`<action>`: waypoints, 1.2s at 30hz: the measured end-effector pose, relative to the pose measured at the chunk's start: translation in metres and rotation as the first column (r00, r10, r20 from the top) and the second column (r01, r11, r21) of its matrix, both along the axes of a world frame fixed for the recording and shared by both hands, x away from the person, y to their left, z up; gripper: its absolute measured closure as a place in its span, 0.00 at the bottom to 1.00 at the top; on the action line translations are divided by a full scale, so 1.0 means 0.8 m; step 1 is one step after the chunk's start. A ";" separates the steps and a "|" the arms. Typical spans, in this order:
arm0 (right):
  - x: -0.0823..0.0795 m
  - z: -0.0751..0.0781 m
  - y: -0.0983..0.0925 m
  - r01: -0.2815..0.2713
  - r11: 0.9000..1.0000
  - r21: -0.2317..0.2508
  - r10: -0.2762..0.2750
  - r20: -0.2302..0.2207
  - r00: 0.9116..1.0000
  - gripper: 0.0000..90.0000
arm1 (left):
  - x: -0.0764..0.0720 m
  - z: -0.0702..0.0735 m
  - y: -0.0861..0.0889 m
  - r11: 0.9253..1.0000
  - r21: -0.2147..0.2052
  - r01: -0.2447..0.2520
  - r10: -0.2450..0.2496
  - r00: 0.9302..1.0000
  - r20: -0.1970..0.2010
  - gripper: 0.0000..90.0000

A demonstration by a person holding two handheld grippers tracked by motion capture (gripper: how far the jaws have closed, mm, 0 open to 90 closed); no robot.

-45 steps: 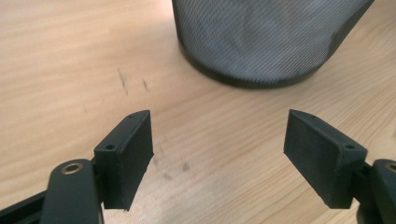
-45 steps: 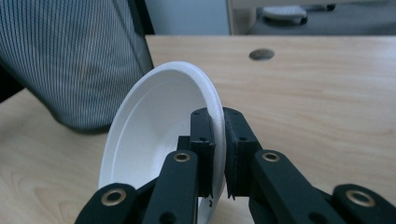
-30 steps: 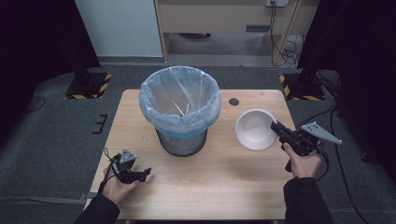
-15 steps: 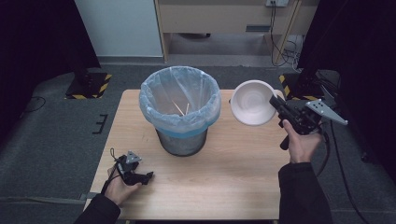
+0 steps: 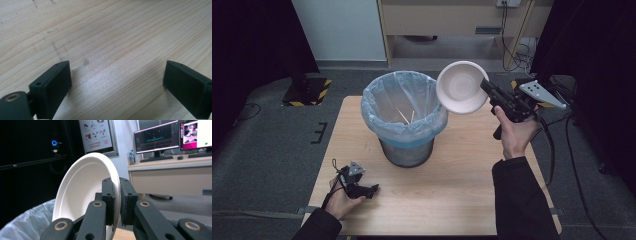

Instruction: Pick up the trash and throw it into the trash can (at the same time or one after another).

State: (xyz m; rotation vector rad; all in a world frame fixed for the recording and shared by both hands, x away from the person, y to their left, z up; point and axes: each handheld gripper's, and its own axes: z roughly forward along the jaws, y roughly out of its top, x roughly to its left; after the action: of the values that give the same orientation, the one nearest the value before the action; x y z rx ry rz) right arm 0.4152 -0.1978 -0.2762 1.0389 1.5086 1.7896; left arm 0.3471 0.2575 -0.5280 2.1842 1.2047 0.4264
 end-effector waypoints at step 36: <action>0.058 -0.011 0.142 -0.113 0.991 -0.065 0.111 -0.026 0.993 0.71 | 0.000 -0.003 0.001 1.000 -0.009 0.017 -0.017 1.000 0.011 0.04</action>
State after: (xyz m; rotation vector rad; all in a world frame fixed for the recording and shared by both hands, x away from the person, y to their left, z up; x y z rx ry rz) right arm 0.4612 -0.0838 -0.2847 0.9618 1.6579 1.7960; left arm 0.3472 0.2581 -0.5300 2.1799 1.1794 0.4245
